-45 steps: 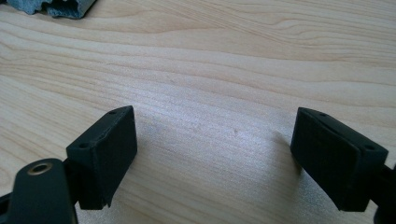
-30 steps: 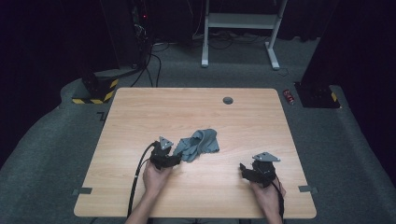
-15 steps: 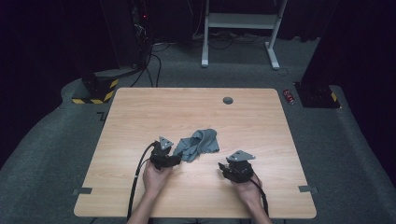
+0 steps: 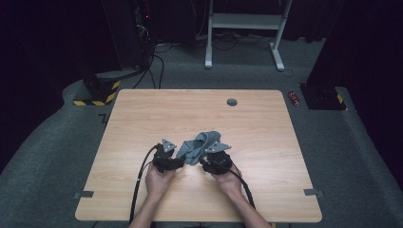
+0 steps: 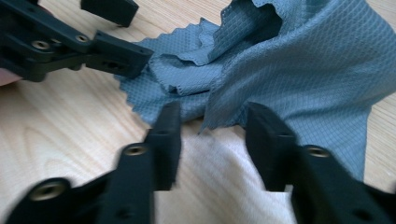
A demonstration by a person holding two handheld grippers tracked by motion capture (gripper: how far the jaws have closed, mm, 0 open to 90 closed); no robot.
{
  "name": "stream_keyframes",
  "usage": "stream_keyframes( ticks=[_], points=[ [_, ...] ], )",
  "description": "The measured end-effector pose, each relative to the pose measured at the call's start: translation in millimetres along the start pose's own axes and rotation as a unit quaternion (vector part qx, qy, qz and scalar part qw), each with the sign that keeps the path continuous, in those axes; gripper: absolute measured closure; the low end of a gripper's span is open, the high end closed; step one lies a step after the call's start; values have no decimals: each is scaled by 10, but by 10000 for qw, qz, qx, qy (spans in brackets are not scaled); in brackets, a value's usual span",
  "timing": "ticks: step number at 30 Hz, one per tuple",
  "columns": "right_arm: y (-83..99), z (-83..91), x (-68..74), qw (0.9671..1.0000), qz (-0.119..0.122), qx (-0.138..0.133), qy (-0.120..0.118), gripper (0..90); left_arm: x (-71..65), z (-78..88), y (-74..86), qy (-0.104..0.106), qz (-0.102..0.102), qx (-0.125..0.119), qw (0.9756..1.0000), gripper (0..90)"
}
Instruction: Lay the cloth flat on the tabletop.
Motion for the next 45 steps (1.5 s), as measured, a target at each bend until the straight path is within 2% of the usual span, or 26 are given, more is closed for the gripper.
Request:
stream_keyframes(
  ticks=[2,4,5,8,10,13,14,15,17,19,24,25,31,36,37,40,43,45],
  points=[
    [9,-31,-25,10000,24,45,59,722,0,0,0,0,-1,1,10000,340],
    [22,-42,-41,10000,12,63,26,805,0,0,0,-2,-3,2,10000,340],
    [32,-28,-47,9999,79,62,7,865,0,0,0,-2,0,1,10000,339],
    [44,5,-62,9999,96,53,8,890,0,0,0,-2,2,0,10000,339],
    [53,40,-74,10000,73,38,-8,891,0,0,0,-3,1,0,10000,339],
    [105,208,-93,10000,39,-54,59,892,0,0,0,-3,1,3,10000,339],
    [105,208,-93,10000,39,-54,59,892,0,0,0,-3,1,3,10000,339],
    [148,306,-114,9998,56,-116,123,892,0,0,0,-2,1,1,10000,338],
    [170,344,-125,9998,66,-122,152,892,0,0,0,-3,3,1,10000,339],
    [292,490,-198,9996,13,-101,262,892,1,0,0,-4,4,1,10000,338],
    [440,644,-277,9992,-62,-33,393,892,1,0,0,0,8,1,10000,338],
    [519,733,-302,9989,-93,-3,463,892,1,0,0,0,8,3,10000,338],
    [710,931,-322,9979,-162,19,620,892,2,1,0,1,7,9,10000,338],
    [805,983,-336,9972,-220,147,705,891,1,0,0,-1,9,3,10000,338],
    [838,988,-347,9969,-226,241,712,886,1,0,0,3,9,5,10000,338],
    [840,991,-356,9969,-245,238,707,846,1,0,0,5,11,6,10000,338],
    [758,997,-348,9976,-276,59,637,777,2,1,1,7,10,9,10000,338],
    [640,967,-288,9984,-115,-49,553,741,3,1,0,8,9,9,10000,338]
  ],
)
Point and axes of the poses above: each handheld gripper's, and its own axes: z roughly backward along the jaws, y roughly out of its underside, x roughly to its left, the point moved 4 cm from there along -z, roughly forward along the jaws, and after that the axes turned 8 degrees about -y, right-handed, at the moved point
